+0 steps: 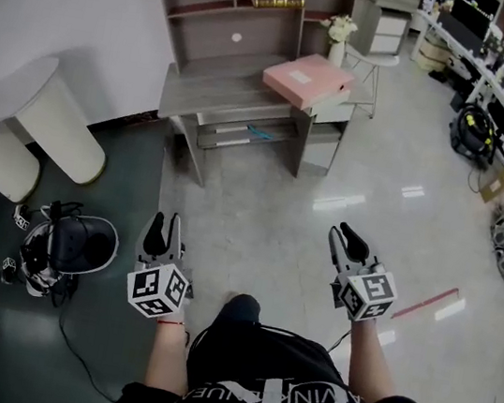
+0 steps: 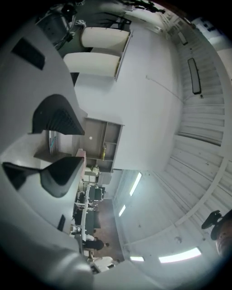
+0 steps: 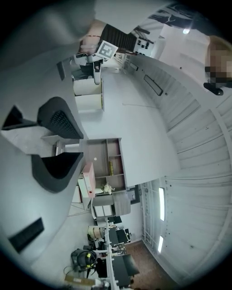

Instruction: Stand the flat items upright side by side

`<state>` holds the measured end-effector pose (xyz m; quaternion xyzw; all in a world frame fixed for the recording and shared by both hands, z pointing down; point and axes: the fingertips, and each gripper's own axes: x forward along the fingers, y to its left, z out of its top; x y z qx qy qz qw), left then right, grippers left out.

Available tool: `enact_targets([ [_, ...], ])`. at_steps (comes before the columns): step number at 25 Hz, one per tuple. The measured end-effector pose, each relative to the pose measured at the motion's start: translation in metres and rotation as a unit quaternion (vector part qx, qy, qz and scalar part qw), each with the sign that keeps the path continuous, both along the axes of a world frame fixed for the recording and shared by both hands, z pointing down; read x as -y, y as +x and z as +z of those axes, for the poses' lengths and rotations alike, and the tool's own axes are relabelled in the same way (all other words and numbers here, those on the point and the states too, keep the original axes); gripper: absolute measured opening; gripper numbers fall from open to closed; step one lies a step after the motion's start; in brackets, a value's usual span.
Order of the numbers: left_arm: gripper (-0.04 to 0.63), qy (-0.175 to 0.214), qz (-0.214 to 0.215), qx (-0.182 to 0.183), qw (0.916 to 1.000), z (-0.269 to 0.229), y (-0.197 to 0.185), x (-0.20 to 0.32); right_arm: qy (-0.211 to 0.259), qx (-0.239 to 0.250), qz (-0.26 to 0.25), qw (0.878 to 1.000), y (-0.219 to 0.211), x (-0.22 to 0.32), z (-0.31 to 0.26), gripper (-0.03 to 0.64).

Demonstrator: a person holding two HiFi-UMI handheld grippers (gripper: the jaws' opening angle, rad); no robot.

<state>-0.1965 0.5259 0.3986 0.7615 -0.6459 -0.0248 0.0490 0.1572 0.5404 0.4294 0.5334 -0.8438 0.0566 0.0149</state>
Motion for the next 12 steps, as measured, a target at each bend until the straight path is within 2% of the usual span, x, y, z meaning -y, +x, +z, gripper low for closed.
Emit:
enact_targets([
  [2, 0.141, -0.005, 0.011, -0.004, 0.9999, 0.005, 0.013, 0.005, -0.007, 0.02, 0.011, 1.0, 0.014, -0.002, 0.001, 0.152],
  [4, 0.144, -0.011, 0.023, 0.002, 0.9997, 0.012, 0.026, 0.013, -0.014, 0.039, 0.025, 0.999, 0.024, -0.002, 0.005, 0.187],
  [8, 0.146, -0.023, 0.041, -0.002, 0.9989, 0.02, 0.045, 0.038, -0.034, 0.032, 0.04, 0.998, 0.038, 0.009, 0.029, 0.225],
  [12, 0.146, -0.021, 0.063, 0.005, 0.9978, 0.016, 0.063, 0.075, -0.034, 0.051, 0.056, 0.997, 0.051, 0.042, 0.024, 0.225],
])
